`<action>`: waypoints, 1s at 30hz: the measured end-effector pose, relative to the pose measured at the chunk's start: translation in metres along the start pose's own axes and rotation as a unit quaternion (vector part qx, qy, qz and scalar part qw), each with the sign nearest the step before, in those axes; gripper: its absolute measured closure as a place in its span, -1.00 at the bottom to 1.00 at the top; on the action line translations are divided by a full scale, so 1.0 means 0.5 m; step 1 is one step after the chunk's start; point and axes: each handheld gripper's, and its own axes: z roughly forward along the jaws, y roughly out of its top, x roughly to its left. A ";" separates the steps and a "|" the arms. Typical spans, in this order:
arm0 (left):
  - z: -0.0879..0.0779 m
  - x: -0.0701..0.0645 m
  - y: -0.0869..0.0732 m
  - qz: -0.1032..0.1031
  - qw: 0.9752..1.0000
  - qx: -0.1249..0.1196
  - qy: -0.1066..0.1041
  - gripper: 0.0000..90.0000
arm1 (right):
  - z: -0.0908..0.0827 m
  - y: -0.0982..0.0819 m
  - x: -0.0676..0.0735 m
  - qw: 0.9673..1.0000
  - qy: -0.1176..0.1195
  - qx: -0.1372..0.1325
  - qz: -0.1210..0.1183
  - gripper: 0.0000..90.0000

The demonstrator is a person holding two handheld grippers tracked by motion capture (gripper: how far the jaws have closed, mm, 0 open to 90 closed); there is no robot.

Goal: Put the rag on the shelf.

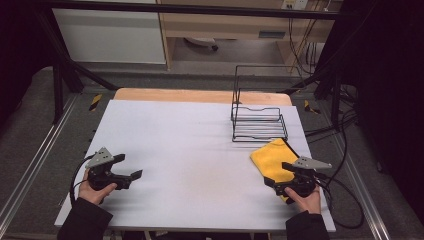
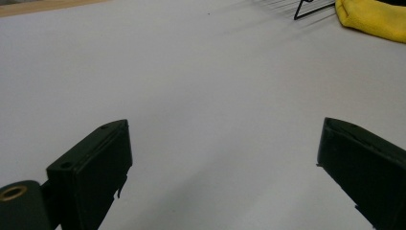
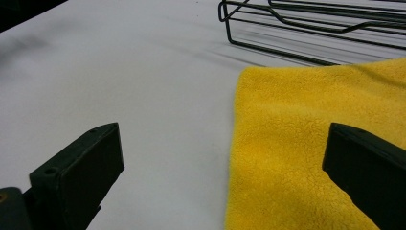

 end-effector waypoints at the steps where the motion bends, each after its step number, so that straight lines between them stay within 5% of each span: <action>1: 0.001 -0.001 -0.001 0.000 1.000 0.001 0.000 -0.90 | 0.000 0.000 0.000 1.000 0.000 0.000 0.000 -0.98; 22: 0.000 -0.005 -0.005 -0.003 1.000 0.002 0.002 -0.89 | 0.031 0.018 0.025 0.999 -0.036 0.017 -0.019 -0.89; 30: 0.002 -0.006 -0.004 -0.001 1.000 0.004 0.004 -0.89 | 0.087 0.042 0.032 0.994 -0.066 0.064 -0.054 -0.34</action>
